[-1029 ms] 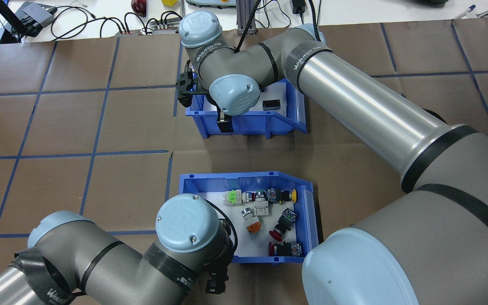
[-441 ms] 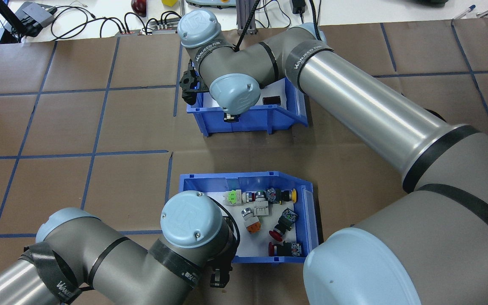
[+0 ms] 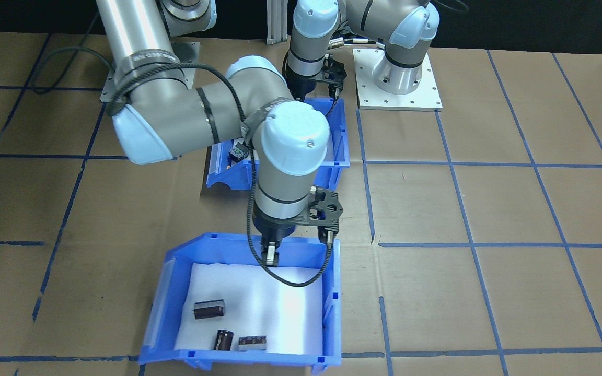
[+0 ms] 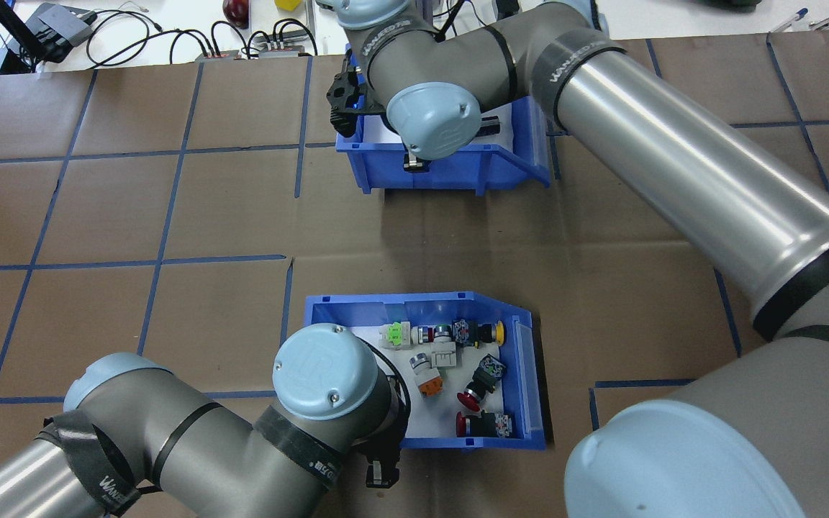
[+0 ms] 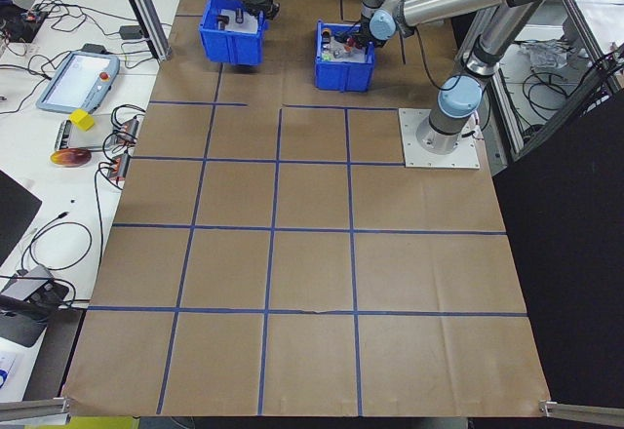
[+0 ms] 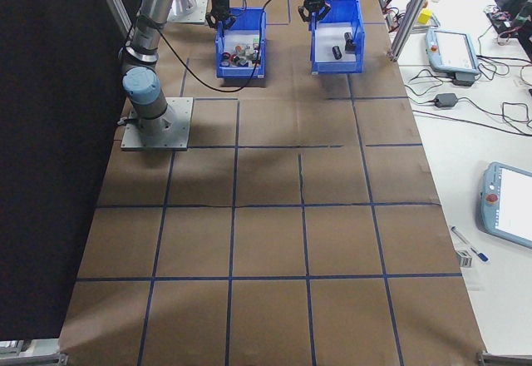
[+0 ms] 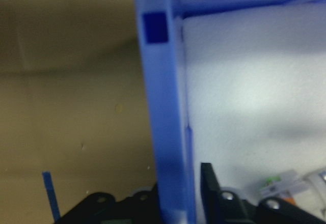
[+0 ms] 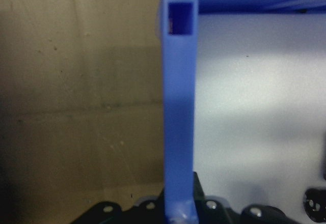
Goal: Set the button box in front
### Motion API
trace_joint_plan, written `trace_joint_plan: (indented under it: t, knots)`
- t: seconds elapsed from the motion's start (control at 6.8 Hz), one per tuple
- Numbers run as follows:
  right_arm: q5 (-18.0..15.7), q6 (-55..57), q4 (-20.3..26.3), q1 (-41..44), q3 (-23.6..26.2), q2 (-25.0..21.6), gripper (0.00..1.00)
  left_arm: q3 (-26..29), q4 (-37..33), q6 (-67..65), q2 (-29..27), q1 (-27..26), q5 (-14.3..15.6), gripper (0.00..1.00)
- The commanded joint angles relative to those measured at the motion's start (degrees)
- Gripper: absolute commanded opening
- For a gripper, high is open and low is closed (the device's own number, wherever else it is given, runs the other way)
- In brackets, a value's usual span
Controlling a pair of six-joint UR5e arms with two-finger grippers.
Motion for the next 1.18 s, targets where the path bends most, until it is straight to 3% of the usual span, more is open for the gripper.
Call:
trace_joint_plan:
  t: [0.0,0.29,0.59,1.03]
  knots:
    - [-0.1,-7.7,3.9,-6.7,0.3,-3.4,0.05,0.5,-0.5,-0.2,2.6,0.2,-1.6,0.00]
    - [0.0,-16.1,7.8,-13.5,0.5,-6.2,0.05,2.6,-1.3,0.9,4.7,2.2,1.1,0.00]
    - [-0.1,-23.1,8.5,-20.7,3.6,-9.9,0.05,6.2,-1.4,3.5,3.8,9.6,1.2,0.00]
    - [0.7,-33.4,7.1,-30.3,16.0,-18.3,0.05,16.5,-7.7,11.1,0.1,15.9,1.3,0.00]
